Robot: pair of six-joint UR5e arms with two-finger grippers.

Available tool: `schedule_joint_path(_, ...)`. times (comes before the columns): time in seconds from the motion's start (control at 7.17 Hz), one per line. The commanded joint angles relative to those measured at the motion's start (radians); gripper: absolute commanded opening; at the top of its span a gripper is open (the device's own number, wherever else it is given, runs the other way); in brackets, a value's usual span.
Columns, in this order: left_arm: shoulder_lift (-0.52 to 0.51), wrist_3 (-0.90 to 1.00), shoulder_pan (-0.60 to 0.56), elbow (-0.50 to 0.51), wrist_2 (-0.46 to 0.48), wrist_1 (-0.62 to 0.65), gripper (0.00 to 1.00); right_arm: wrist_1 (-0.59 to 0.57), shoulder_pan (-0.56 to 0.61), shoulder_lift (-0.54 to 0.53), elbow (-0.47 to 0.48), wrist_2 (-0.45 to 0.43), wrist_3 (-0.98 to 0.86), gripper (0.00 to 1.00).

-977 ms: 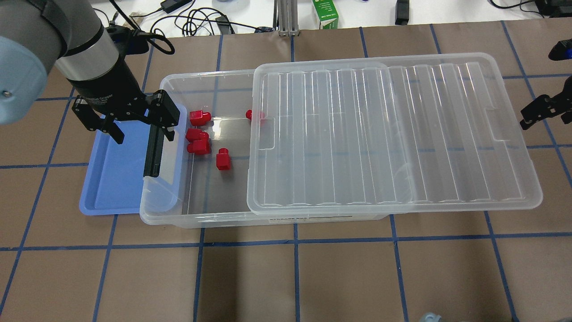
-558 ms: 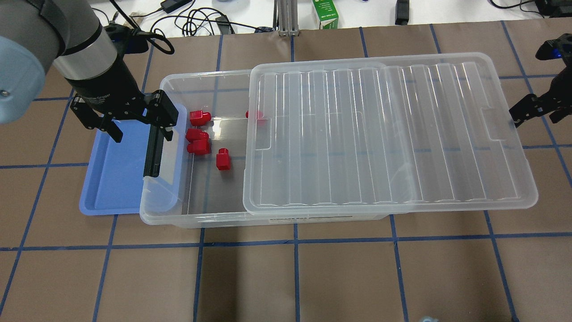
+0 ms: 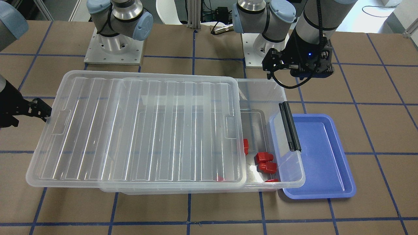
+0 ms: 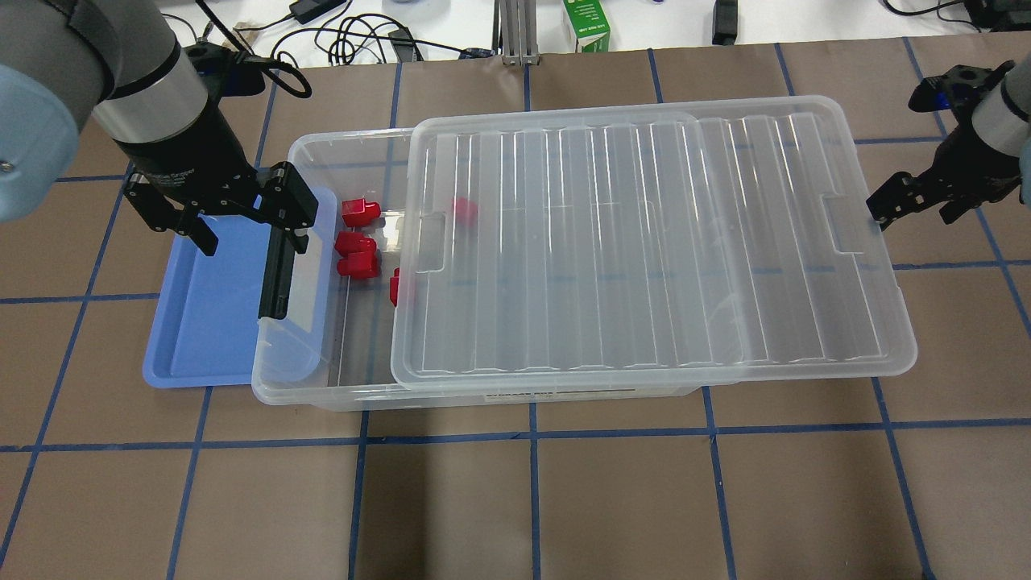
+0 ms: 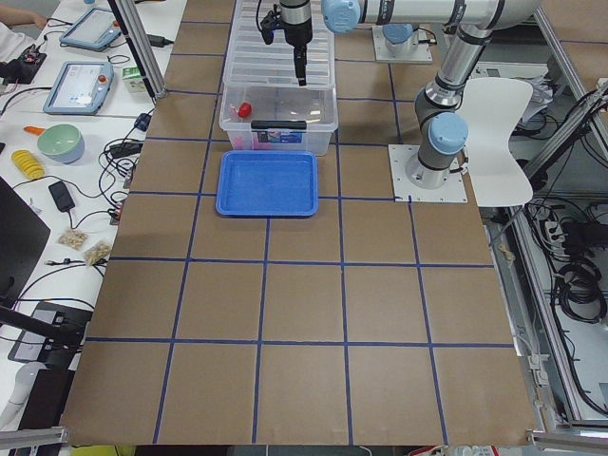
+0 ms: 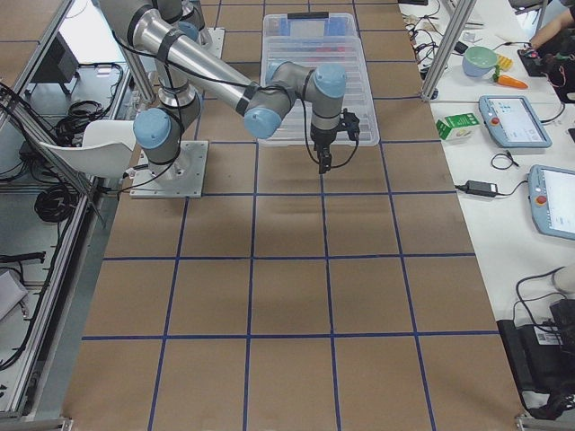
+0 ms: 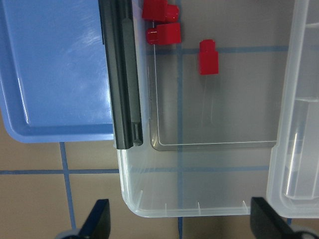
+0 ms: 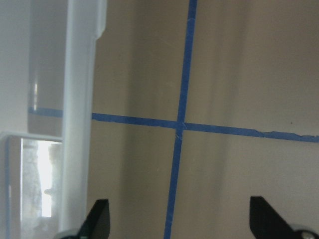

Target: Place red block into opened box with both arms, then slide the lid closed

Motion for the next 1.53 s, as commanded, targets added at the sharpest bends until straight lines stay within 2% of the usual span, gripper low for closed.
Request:
schedule_joint_path(0.0, 0.001, 0.010, 0.025, 0.000, -0.001, -0.001, 1.00, -0.004, 0.078, -0.001, 0.002, 0.002, 0.103, 1.00)
schedule_joint_path(0.42, 0.003, 0.010, 0.022, -0.002, 0.000, 0.000, 1.00, -0.041, 0.189, -0.001, -0.004, -0.001, 0.189, 1.00)
schedule_joint_path(1.4, -0.010, -0.013, 0.019, 0.005, -0.006, 0.025, 1.00, -0.041, 0.249, 0.007, 0.002, 0.016, 0.186, 1.00)
